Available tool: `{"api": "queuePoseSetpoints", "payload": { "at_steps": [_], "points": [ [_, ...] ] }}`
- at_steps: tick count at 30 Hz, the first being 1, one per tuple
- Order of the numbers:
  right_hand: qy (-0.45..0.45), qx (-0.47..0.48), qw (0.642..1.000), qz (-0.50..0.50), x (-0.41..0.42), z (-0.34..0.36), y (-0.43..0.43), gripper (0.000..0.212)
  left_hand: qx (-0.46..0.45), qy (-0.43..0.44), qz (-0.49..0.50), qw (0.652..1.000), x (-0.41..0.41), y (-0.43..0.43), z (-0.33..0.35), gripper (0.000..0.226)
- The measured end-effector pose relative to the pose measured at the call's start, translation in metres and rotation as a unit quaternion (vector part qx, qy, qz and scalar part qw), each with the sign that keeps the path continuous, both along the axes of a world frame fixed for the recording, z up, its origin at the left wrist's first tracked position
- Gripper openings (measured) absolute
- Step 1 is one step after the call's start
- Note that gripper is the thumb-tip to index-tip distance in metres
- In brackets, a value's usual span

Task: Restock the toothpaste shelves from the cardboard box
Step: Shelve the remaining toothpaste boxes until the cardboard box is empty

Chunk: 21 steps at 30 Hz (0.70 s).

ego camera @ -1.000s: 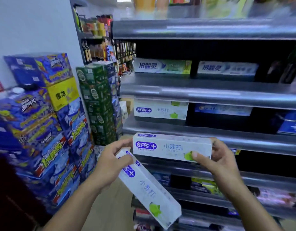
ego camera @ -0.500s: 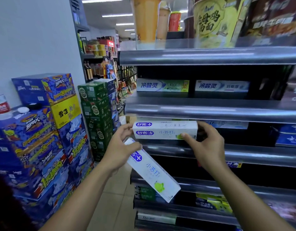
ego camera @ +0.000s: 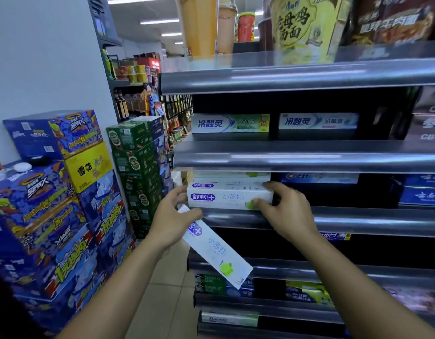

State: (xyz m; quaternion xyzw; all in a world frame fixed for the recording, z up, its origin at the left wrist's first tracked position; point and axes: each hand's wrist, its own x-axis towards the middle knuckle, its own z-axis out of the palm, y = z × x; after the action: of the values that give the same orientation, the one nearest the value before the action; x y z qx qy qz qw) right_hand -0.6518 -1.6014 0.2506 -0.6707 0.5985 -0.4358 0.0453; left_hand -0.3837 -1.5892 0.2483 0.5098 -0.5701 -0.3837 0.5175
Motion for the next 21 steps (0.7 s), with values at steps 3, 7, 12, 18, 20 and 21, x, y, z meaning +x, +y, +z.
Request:
{"api": "queuePoseSetpoints", "payload": {
  "at_steps": [3, 7, 12, 18, 20, 21],
  "points": [
    [0.012, 0.018, 1.0, 0.001, -0.001, 0.003, -0.001, 0.051, 0.007, 0.012, 0.012, 1.0, 0.0, -0.002, 0.004, 0.053],
    [0.059, -0.041, 0.997, -0.014, -0.004, 0.0, 0.013, 0.059, 0.002, 0.038, 0.065, 0.997, 0.002, 0.0, 0.007, 0.059],
    [-0.106, -0.073, 0.991, 0.027, -0.006, -0.014, 0.047, 0.032, 0.026, 0.159, 0.128, 0.979, 0.007, 0.001, 0.005, 0.035],
    [-0.361, 0.019, 0.92, 0.15, 0.01, -0.014, 0.064, 0.035, 0.071, 0.264, 0.112, 0.955, -0.008, 0.0, 0.012, 0.033],
    [-0.399, 0.011, 0.905, 0.145, 0.012, -0.01, 0.061, 0.036, 0.064, 0.272, 0.103, 0.955, -0.017, 0.0, 0.017, 0.035],
    [-0.411, 0.005, 0.901, 0.136, 0.012, -0.008, 0.059, 0.036, 0.054, 0.279, 0.1, 0.953, -0.022, 0.001, 0.018, 0.037]
  ]
}}
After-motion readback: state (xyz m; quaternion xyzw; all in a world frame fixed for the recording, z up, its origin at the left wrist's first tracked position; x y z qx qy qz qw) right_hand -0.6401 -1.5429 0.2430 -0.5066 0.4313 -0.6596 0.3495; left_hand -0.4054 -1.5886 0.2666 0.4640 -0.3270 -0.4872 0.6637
